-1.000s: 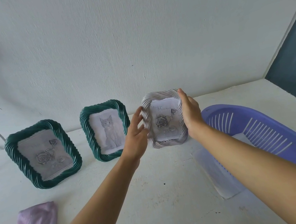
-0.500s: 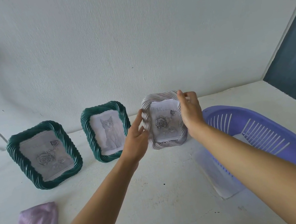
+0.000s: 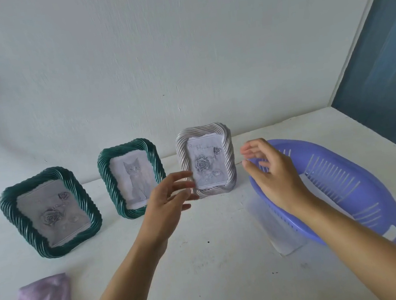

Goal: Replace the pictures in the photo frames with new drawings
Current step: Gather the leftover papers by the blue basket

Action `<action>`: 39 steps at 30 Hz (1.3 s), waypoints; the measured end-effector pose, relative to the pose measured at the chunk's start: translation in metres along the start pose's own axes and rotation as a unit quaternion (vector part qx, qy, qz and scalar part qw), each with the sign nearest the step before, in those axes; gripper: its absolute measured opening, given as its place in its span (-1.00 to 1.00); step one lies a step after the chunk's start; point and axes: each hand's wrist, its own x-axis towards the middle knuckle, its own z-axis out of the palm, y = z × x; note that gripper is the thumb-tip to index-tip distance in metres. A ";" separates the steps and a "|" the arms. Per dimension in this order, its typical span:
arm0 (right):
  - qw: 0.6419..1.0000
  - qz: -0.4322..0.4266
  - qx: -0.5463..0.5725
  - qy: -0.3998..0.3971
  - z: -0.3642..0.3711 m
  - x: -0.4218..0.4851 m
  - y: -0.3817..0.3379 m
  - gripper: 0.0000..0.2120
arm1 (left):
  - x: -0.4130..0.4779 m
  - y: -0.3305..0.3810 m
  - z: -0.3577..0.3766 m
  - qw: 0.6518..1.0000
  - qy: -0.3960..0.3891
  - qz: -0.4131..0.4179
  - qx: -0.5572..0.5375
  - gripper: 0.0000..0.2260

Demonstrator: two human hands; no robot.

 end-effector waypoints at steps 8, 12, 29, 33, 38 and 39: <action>0.971 -0.024 -0.214 -0.105 -0.038 -0.044 0.023 -0.70 | -0.011 -0.044 0.048 0.990 -0.037 -0.017 0.138 -0.80; 0.960 0.002 -0.237 -0.146 -0.044 -0.061 0.029 -0.52 | -0.003 -0.068 0.079 0.959 -0.030 -0.006 0.283 -0.65; 0.965 0.024 -0.205 -0.163 -0.055 -0.070 0.032 -0.54 | 0.034 -0.064 0.131 0.884 -0.053 -0.005 0.465 -0.45; 0.965 0.027 -0.201 -0.165 -0.057 -0.068 0.034 -0.55 | 0.041 -0.060 0.131 0.883 -0.070 -0.020 0.463 -0.44; 0.967 0.032 -0.192 -0.167 -0.059 -0.066 0.036 -0.56 | 0.045 -0.059 0.133 0.876 -0.089 -0.021 0.473 -0.45; 0.967 0.032 -0.191 -0.168 -0.059 -0.066 0.036 -0.56 | 0.047 -0.058 0.134 0.875 -0.094 -0.025 0.475 -0.45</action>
